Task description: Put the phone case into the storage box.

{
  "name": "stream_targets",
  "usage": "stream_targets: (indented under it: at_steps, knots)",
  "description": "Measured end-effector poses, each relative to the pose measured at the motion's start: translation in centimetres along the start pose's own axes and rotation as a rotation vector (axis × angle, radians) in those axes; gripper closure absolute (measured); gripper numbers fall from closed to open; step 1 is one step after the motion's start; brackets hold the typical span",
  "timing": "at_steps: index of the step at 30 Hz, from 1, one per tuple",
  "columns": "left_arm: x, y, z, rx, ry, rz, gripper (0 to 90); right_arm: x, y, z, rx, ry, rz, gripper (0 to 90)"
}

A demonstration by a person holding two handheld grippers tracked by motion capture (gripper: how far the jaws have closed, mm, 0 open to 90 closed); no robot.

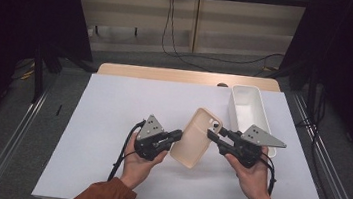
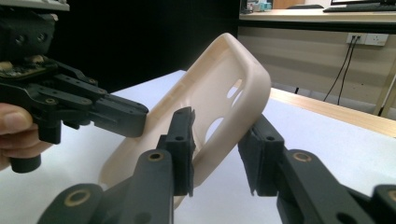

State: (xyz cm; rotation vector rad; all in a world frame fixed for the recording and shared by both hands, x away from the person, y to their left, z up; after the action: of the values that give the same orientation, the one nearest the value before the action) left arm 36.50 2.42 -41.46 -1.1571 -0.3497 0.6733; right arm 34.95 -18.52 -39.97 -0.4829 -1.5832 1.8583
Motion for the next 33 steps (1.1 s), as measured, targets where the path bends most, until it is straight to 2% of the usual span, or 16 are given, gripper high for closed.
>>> stream_targets:
  at_steps: [8, 14, 16, 22, 24, 28, 33]
  knots:
    - [-0.1, 0.6, -0.6, 0.025, -0.002, -0.004, 86.9, 0.5, -0.3, 0.0, -0.035, -0.038, 0.002, 79.5]
    - [0.1, 0.8, -0.8, 0.024, 0.005, 0.004, 87.2, 0.8, -0.5, 0.0, -0.051, -0.059, 0.002, 80.4]
    - [0.3, 0.8, -0.9, 0.022, 0.009, 0.019, 87.0, 1.0, -0.5, -0.1, -0.057, -0.068, -0.003, 80.5]
    - [0.4, 0.9, -1.0, 0.017, 0.031, 0.032, 85.2, 1.4, -0.9, -0.2, -0.069, -0.080, 0.013, 80.8]
    - [0.4, 0.9, -0.9, 0.008, 0.062, 0.070, 82.1, 1.4, -0.9, -0.2, -0.068, -0.081, 0.013, 80.8]
    - [0.2, 1.0, -0.9, 0.004, 0.048, 0.029, 71.6, 1.2, -0.7, -0.2, -0.063, -0.081, 0.016, 80.8]
    - [0.0, 1.1, -1.1, -0.013, 0.037, 0.029, 56.9, 1.1, -0.7, -0.2, -0.062, -0.087, 0.023, 80.8]
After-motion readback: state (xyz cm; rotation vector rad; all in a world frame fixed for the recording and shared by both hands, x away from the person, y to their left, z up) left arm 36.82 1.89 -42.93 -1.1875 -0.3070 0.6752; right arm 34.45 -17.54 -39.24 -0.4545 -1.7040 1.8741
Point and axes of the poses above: each handheld gripper's, and its own axes: z roughly backward along the jaws, y roughly out of its underside, x roughly to its left, the point moved 5 cm from there along -z, roughly forward along the jaws, and after that the axes turned 5 degrees about -y, right-handed, at the moved point
